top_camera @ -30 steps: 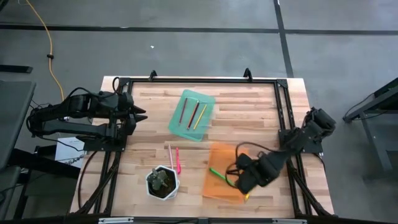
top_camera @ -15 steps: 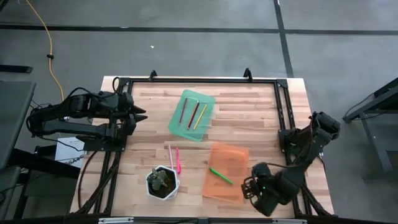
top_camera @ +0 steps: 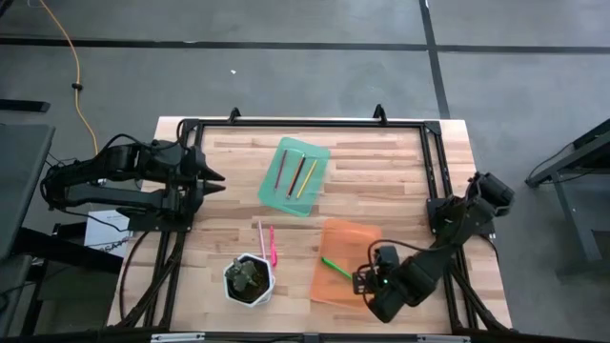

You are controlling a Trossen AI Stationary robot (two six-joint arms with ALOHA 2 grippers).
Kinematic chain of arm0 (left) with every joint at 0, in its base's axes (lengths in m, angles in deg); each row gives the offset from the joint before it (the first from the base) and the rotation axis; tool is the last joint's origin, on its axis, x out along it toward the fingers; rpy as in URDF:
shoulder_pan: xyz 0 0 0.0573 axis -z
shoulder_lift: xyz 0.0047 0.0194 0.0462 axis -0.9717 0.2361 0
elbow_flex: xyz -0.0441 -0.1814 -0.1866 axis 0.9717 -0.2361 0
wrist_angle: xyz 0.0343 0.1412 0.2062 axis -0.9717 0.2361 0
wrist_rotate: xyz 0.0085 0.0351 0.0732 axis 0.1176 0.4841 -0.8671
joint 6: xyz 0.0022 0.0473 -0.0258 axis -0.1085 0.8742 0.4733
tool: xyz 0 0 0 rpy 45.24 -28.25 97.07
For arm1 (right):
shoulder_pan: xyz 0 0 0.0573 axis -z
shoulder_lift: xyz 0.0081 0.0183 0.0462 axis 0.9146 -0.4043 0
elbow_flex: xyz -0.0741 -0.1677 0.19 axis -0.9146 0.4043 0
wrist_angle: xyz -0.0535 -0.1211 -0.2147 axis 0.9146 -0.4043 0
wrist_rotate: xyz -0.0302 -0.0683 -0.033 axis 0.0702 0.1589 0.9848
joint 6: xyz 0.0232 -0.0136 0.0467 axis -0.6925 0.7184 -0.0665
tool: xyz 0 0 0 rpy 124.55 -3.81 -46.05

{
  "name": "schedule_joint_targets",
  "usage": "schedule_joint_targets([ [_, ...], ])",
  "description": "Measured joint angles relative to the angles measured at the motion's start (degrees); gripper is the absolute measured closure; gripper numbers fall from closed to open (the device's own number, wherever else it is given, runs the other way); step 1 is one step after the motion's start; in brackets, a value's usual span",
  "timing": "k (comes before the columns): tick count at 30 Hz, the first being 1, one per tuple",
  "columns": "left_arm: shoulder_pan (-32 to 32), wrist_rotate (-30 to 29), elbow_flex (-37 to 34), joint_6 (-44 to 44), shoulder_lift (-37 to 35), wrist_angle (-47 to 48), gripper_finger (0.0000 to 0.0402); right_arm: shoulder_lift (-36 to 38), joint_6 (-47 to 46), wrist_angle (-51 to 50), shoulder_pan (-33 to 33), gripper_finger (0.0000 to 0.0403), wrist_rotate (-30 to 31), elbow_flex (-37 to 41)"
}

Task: Sort pens & pencils
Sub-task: Put the yellow pen into the orange bin

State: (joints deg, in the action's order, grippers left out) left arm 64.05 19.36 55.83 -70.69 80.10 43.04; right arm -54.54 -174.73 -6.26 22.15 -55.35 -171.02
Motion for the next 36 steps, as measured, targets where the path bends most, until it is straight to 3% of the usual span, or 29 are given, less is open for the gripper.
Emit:
schedule_joint_targets([
  [8,0.0,3.5,0.0,2.2,0.0,0.0,0.0263,0.0,-0.2,1.7,1.7,0.0279,2.7,-0.3],
  [11,0.0,4.0,0.0,3.3,0.0,0.0,0.0263,0.0,0.6,2.2,1.7,0.0279,8.3,-1.2],
  [24,0.0,4.1,0.0,3.3,0.0,-0.1,0.0263,0.0,1.8,-7.5,1.5,0.0279,18.0,-14.4],
  [27,0.0,4.0,0.0,3.3,0.0,-0.1,0.0263,0.0,-1.8,-12.4,1.5,0.0279,17.5,-17.0],
  [30,0.0,3.9,0.0,3.3,0.0,-0.2,0.0263,0.0,-2.5,-14.1,2.4,0.0279,13.1,-17.7],
  [36,0.0,3.9,0.0,4.7,-0.1,-0.2,0.0263,0.0,-1.2,-13.5,2.8,0.0279,14.2,-17.7],
])
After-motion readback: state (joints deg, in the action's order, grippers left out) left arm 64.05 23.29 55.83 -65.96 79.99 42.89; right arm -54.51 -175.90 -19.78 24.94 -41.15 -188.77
